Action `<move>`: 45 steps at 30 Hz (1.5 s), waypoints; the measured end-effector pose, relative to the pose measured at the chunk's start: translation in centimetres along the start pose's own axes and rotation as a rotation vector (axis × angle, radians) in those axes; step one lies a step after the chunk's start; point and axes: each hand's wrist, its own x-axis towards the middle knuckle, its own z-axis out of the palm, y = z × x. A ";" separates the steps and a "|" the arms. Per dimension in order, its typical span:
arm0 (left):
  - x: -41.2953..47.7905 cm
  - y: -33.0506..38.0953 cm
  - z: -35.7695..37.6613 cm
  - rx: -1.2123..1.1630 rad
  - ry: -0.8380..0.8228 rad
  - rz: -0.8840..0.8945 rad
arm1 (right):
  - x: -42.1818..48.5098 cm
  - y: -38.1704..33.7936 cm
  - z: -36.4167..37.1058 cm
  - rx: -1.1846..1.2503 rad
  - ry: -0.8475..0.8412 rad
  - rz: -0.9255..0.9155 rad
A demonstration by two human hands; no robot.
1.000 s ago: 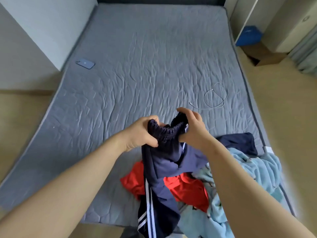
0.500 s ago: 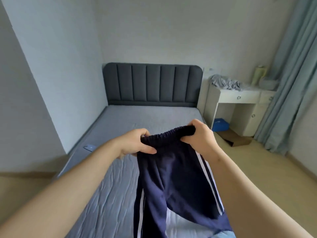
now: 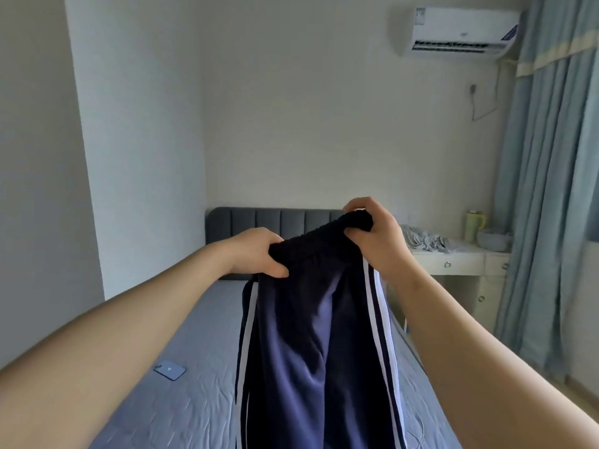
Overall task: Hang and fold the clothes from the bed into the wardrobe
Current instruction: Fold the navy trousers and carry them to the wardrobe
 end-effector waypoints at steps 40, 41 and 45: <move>0.5 -4.5 0.2 0.502 0.121 0.104 | 0.4 -0.8 0.2 -0.202 -0.093 0.126; 0.6 -4.4 0.5 0.538 0.108 0.089 | 0.4 -0.6 0.3 -0.188 -0.073 0.121; 0.6 -4.3 0.1 0.507 0.005 -0.050 | 0.4 0.0 0.6 -0.158 -0.005 0.141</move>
